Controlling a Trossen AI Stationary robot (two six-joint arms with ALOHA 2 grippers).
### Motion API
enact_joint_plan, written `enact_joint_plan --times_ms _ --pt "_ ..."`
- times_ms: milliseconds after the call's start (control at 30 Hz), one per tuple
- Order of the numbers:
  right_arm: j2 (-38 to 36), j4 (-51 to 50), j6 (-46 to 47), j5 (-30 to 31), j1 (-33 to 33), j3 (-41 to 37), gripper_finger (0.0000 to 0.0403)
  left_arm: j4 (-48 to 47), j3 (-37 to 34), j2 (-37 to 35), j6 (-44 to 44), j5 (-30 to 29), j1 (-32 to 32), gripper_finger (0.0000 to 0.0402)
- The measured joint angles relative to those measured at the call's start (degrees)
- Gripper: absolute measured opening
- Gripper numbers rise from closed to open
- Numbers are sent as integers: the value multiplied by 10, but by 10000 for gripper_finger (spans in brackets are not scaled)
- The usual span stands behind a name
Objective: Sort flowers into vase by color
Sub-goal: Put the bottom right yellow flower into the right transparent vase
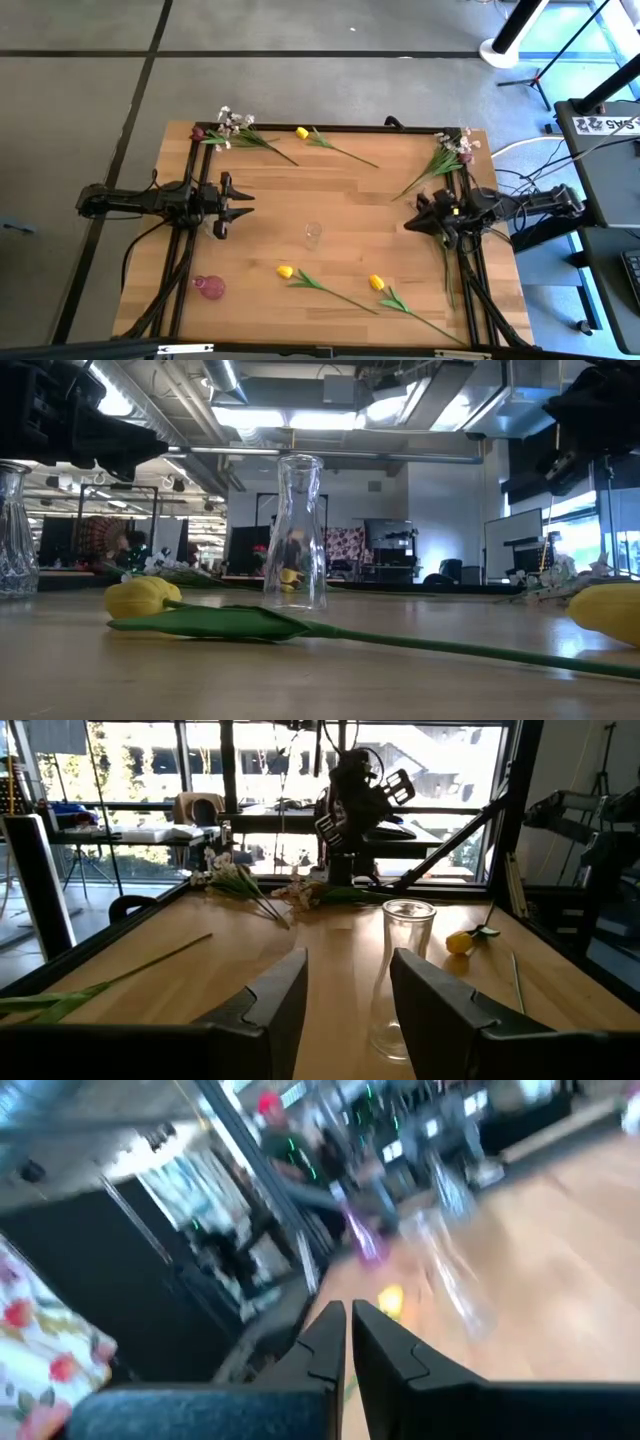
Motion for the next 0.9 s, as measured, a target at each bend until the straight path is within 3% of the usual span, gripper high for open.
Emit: enact_joint_plan --times_ms 233,400,533,600,667,800,900 --pt "215 -70 -15 0 1 108 24 0 0 0 0 0 0 143" --pt "404 -79 -11 7 55 212 24 0 0 0 0 0 0 143" --pt "528 -91 85 -58 93 298 24 0 0 0 0 0 0 143" --pt "570 -82 155 -106 102 345 24 0 0 0 0 0 0 143" --pt "609 -103 164 -145 105 382 24 0 0 0 0 0 0 143" --pt "663 -237 180 -150 105 451 30 0 0 0 0 0 0 143" --pt "681 -323 168 -146 120 491 64 0 0 0 0 0 0 143"
